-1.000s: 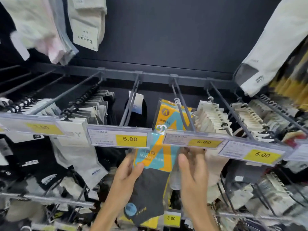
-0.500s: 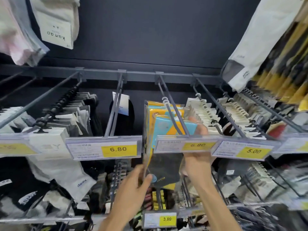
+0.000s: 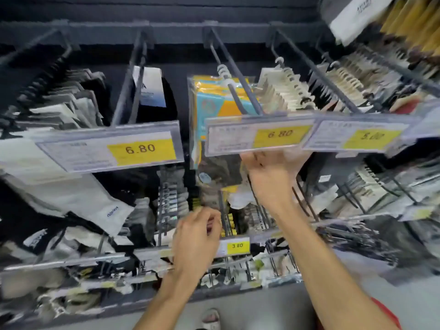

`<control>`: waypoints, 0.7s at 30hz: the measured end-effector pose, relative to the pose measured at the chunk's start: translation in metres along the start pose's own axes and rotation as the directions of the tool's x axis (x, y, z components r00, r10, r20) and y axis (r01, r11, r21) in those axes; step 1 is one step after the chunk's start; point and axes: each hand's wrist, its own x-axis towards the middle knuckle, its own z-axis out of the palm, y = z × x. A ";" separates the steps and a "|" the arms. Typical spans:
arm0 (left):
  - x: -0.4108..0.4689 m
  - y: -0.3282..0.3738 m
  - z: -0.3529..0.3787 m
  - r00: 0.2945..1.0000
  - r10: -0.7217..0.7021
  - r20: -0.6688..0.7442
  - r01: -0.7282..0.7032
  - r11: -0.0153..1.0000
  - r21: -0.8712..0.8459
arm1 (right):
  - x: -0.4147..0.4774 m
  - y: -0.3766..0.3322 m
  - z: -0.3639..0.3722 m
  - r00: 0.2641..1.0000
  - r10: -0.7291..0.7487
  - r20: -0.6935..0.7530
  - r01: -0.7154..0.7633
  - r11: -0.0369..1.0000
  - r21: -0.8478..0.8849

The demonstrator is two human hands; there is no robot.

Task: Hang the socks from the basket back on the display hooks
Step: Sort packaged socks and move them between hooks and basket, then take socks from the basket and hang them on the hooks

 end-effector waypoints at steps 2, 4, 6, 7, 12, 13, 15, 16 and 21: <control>-0.007 0.019 0.002 0.991 0.104 -0.084 -0.113 0.987 -0.117 | -0.025 0.009 -0.010 0.995 -0.083 -0.051 0.085 0.996 0.042; -0.014 0.042 0.014 0.979 0.193 -0.066 -0.203 0.954 -0.219 | -0.071 0.032 -0.024 0.994 -0.097 -0.050 0.101 0.992 0.070; -0.025 0.067 0.038 0.965 0.261 0.019 -0.244 0.923 -0.299 | -0.115 0.061 -0.045 0.998 -0.044 -0.049 0.045 0.999 0.008; -0.033 0.080 0.055 0.953 0.289 0.088 -0.249 0.918 -0.308 | -0.134 0.078 -0.057 0.999 0.002 -0.053 -0.002 1.000 -0.002; -0.094 0.143 0.174 0.740 0.340 0.580 -0.252 0.940 -0.230 | -0.244 0.174 -0.144 0.882 0.465 -0.074 -0.465 0.885 0.010; -0.108 0.157 0.199 0.667 0.313 0.676 -0.232 0.950 -0.210 | -0.269 0.196 -0.163 0.832 0.551 -0.069 -0.552 0.834 -0.004; -0.139 0.179 0.252 0.528 0.249 0.812 -0.192 0.966 -0.171 | -0.317 0.238 -0.201 0.737 0.672 -0.071 -0.675 0.738 -0.026; -0.154 0.186 0.278 0.480 0.238 0.844 -0.204 0.966 -0.157 | -0.338 0.256 -0.218 0.688 0.723 -0.066 -0.725 0.688 -0.029; -0.215 0.215 0.389 0.219 0.123 0.968 -0.339 0.940 -0.043 | -0.432 0.343 -0.292 0.497 0.866 -0.057 -0.867 0.498 -0.006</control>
